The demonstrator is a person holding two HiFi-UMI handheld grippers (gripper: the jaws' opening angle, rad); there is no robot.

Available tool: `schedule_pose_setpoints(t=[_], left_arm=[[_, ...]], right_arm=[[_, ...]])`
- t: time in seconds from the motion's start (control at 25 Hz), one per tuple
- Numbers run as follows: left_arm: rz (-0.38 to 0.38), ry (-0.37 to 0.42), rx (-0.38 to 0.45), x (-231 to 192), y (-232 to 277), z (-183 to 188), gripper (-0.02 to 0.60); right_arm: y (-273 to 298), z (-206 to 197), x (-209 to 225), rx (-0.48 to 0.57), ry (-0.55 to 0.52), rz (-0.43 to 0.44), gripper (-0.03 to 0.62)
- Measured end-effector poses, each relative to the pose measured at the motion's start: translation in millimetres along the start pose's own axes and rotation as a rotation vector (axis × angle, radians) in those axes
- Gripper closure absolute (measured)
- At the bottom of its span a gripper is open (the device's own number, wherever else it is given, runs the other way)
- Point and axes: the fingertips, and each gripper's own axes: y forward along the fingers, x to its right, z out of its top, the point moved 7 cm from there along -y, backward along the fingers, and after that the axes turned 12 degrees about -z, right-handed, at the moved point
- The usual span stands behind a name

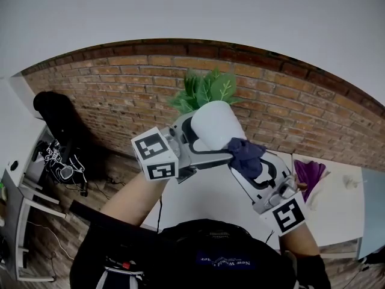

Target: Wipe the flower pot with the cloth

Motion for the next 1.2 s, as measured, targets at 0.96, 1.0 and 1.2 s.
schedule_pose_setpoints(t=[0.96, 1.0, 1.2], left_arm=[[-0.021, -0.02, 0.041, 2, -2, 4, 0.052], [-0.013, -0.024, 0.05, 1, -2, 4, 0.052], [-0.002, -0.028, 0.07, -1, -3, 5, 0.052]], right_arm=[[-2, -8, 12, -0.071, -0.085, -0.078, 0.465], [-2, -11, 8, -0.079, -0.093, -0.061, 0.465], [0, -9, -18, -0.064, -0.159, 0.056, 0.465]])
